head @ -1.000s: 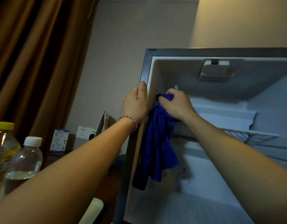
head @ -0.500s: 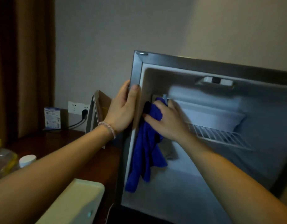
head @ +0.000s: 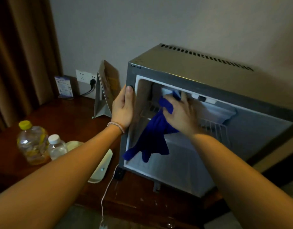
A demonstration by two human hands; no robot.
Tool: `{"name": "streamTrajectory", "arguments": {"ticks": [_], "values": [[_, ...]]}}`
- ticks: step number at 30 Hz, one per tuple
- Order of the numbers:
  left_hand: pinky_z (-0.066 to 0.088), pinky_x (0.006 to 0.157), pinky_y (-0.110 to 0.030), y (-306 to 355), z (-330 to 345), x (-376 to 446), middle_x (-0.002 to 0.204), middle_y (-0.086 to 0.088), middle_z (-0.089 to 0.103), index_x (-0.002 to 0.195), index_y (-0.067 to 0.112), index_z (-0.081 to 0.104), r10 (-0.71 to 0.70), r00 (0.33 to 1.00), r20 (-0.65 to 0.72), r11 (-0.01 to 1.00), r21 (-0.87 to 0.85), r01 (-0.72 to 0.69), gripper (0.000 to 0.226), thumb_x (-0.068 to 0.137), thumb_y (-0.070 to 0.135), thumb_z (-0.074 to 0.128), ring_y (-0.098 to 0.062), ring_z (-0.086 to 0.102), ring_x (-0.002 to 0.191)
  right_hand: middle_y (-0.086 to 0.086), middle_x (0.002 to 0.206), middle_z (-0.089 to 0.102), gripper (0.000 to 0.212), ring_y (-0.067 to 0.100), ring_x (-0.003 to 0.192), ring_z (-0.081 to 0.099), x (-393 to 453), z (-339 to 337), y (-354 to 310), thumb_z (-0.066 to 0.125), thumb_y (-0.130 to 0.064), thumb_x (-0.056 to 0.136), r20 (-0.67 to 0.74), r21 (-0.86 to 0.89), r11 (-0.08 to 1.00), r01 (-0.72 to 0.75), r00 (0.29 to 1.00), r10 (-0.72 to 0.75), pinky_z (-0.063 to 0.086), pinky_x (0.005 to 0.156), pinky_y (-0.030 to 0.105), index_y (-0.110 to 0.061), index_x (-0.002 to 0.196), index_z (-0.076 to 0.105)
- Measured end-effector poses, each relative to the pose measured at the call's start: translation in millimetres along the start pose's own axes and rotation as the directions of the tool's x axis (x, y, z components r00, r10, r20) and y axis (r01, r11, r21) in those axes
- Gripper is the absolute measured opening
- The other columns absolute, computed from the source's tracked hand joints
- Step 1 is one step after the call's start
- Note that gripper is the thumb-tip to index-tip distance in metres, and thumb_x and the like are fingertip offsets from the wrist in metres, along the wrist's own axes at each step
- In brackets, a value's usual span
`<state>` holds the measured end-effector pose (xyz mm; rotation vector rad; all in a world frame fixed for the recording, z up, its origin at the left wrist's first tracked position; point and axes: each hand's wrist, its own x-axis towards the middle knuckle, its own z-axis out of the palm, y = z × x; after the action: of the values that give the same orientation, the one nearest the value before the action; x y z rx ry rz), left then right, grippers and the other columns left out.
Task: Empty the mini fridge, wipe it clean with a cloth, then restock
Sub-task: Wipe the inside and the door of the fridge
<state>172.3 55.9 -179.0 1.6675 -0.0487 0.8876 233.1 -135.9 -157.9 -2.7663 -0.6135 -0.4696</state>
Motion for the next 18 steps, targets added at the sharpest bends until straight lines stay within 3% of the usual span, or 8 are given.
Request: {"name": "streamTrajectory", "arguments": {"ticks": [3, 7, 11, 15, 18], "values": [[0.034, 0.058, -0.016, 2.1, 2.9, -1.2, 0.066, 0.01, 0.04, 0.071, 0.028, 0.04, -0.03, 0.999, -0.037, 1.0, 0.008, 0.03, 0.038, 0.097, 0.052, 0.026, 0.002, 0.04, 0.059, 0.018, 0.138, 0.042, 0.052, 0.045, 0.118, 0.052, 2.4, 12.1, -8.4, 0.058, -0.049, 0.092, 0.132, 0.16, 0.987, -0.004, 0.991, -0.017, 0.048, 0.099, 0.047, -0.031, 0.14, 0.051], [0.031, 0.056, -0.014, -3.0, 3.0, 0.4, 0.064, 0.008, 0.036, 0.068, 0.027, 0.036, -0.045, 0.998, -0.04, 0.999, 0.011, 0.045, 0.038, 0.096, 0.05, 0.026, 0.002, 0.038, 0.056, 0.014, 0.122, 0.05, 0.058, 0.044, 0.11, 0.054, 17.8, 31.4, -27.2, 0.037, -0.073, 0.082, 0.197, 0.082, 0.996, 0.045, 0.979, -0.061, 0.048, 0.093, 0.051, -0.034, 0.121, 0.054], [0.031, 0.055, -0.012, -9.0, 3.5, 1.2, 0.062, 0.01, 0.037, 0.066, 0.029, 0.037, -0.081, 0.996, -0.042, 0.996, 0.039, 0.083, 0.038, 0.099, 0.046, 0.029, 0.003, 0.041, 0.055, 0.015, 0.132, 0.049, 0.062, 0.043, 0.12, 0.048, 20.9, 35.0, -25.2, 0.031, -0.075, 0.085, 0.149, 0.06, 0.997, 0.045, 0.987, -0.054, 0.044, 0.1, 0.053, -0.038, 0.126, 0.058], [0.029, 0.052, -0.014, -13.4, 4.4, 1.2, 0.061, 0.01, 0.036, 0.066, 0.026, 0.037, -0.067, 0.997, -0.049, 0.997, 0.022, 0.068, 0.04, 0.097, 0.049, 0.029, 0.001, 0.038, 0.053, 0.015, 0.143, 0.042, 0.046, 0.045, 0.132, 0.036, 20.9, 34.2, -27.7, 0.05, -0.062, 0.092, 0.166, -0.053, 0.998, 0.046, 0.985, -0.036, 0.038, 0.106, 0.054, -0.039, 0.13, 0.06], [0.028, 0.052, -0.015, -11.2, 5.8, 0.6, 0.06, 0.009, 0.034, 0.066, 0.027, 0.035, -0.051, 0.997, -0.063, 0.998, 0.029, 0.053, 0.038, 0.097, 0.047, 0.029, 0.0, 0.037, 0.052, 0.02, 0.133, 0.049, 0.045, 0.048, 0.121, 0.047, 18.7, 33.1, -25.4, 0.047, -0.063, 0.088, 0.152, -0.013, 1.0, 0.001, 0.988, 0.001, 0.045, 0.098, 0.055, -0.034, 0.116, 0.067]]}}
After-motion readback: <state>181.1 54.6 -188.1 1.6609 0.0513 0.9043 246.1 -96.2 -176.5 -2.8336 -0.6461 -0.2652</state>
